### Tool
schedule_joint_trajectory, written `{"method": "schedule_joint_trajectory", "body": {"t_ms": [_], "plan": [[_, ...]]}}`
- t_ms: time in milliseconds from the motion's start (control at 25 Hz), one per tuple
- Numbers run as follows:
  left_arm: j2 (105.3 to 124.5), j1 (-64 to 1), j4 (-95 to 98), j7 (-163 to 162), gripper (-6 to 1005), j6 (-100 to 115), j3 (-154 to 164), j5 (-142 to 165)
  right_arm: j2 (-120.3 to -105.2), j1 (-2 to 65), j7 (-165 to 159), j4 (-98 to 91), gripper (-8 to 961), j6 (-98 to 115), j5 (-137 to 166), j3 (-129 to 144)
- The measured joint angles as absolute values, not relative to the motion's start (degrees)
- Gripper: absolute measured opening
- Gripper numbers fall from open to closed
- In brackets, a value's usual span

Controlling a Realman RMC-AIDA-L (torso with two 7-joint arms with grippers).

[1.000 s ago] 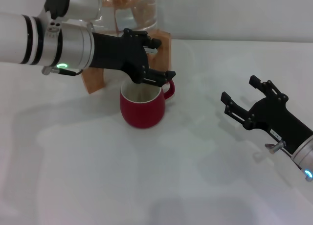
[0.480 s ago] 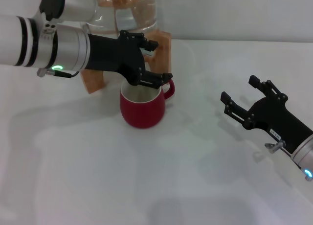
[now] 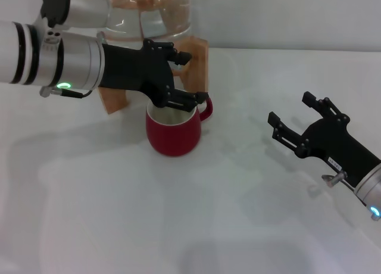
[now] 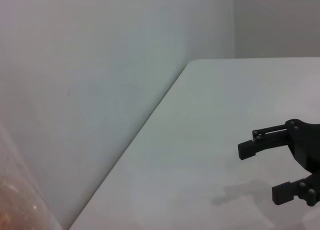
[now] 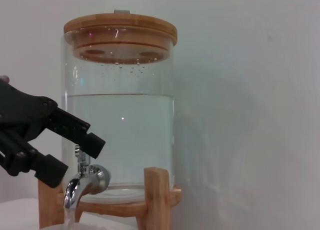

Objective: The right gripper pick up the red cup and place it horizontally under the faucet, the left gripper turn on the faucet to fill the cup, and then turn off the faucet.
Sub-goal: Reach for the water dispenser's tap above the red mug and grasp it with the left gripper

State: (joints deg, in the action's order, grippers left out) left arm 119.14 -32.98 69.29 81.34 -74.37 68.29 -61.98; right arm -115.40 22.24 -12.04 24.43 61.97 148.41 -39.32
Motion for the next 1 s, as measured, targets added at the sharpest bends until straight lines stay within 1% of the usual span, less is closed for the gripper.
{"method": "schedule_joint_trajectory", "body": {"t_ms": [760,1000], "plan": [[119.12,-32.38,72.82,81.08,856,-74.52,68.2,-63.57,-115.4,22.1,-12.04,24.52,870,62.14,148.81,-39.23],[119.19,-31.1,75.43,80.64,856,-73.79,68.44,-64.13,-115.4,22.14,-12.04,24.52,870,62.36,148.68,-39.37]]}}
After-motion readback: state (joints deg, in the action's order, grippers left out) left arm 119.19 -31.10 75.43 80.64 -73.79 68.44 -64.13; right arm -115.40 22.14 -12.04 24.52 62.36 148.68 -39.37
